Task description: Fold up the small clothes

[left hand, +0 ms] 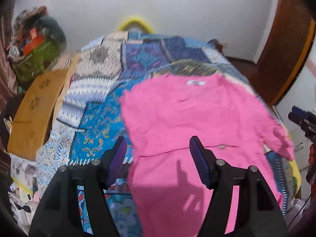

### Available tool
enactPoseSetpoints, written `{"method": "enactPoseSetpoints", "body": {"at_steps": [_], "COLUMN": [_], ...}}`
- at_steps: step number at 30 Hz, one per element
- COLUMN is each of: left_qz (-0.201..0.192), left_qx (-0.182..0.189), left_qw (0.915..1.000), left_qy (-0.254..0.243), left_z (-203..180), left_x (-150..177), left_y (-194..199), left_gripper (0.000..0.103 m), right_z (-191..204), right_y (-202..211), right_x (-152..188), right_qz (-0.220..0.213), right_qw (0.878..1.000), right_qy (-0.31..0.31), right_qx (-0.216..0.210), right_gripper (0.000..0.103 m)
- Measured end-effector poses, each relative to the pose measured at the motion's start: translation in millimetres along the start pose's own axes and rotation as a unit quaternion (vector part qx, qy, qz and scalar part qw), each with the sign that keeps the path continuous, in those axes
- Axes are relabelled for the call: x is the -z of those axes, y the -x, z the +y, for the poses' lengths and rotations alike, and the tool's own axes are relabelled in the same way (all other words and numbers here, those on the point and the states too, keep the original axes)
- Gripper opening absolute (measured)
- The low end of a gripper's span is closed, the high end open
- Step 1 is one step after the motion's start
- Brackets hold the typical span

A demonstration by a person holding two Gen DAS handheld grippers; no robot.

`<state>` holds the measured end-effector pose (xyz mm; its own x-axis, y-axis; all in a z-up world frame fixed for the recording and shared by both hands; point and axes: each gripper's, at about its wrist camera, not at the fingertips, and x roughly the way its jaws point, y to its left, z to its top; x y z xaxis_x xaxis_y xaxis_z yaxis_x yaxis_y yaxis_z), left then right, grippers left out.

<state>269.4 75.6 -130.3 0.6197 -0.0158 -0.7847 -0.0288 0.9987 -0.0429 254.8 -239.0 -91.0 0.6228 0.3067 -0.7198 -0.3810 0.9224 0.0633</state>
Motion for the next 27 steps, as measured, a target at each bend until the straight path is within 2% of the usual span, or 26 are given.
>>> {"method": "enactPoseSetpoints", "body": {"at_steps": [1,4,10,16,21,24,27], "left_qz": [-0.005,-0.013,-0.001,0.024,0.042,0.046,0.044], "left_qx": [0.004,0.013,0.014,0.017,0.017,0.018,0.018], "left_qw": [1.0,0.9998,0.9994,0.9992,0.9988,0.9986,0.9986], "left_qy": [-0.002,-0.009,-0.03,-0.027,-0.02,-0.021,-0.024], "left_z": [-7,-27,-59,-69,-68,-68,-69], "left_x": [-1,2,16,28,34,37,38], "left_y": [7,18,10,-8,-22,-25,-25], "left_gripper": [0.065,0.065,0.065,0.065,0.065,0.065,0.065], "right_z": [-8,-27,-79,-127,-143,-150,-152], "right_y": [11,30,41,18,-6,-16,-15], "right_x": [6,25,75,117,127,132,136], "right_qz": [-0.005,-0.011,0.018,0.06,0.073,0.082,0.076], "right_qw": [1.0,0.999,0.995,0.983,0.976,0.973,0.972], "right_qy": [-0.005,-0.015,-0.068,-0.146,-0.188,-0.208,-0.222], "right_qx": [0.008,0.033,0.077,0.097,0.079,0.056,0.032], "right_gripper": [0.07,0.07,0.07,0.07,0.07,0.052,0.029]}}
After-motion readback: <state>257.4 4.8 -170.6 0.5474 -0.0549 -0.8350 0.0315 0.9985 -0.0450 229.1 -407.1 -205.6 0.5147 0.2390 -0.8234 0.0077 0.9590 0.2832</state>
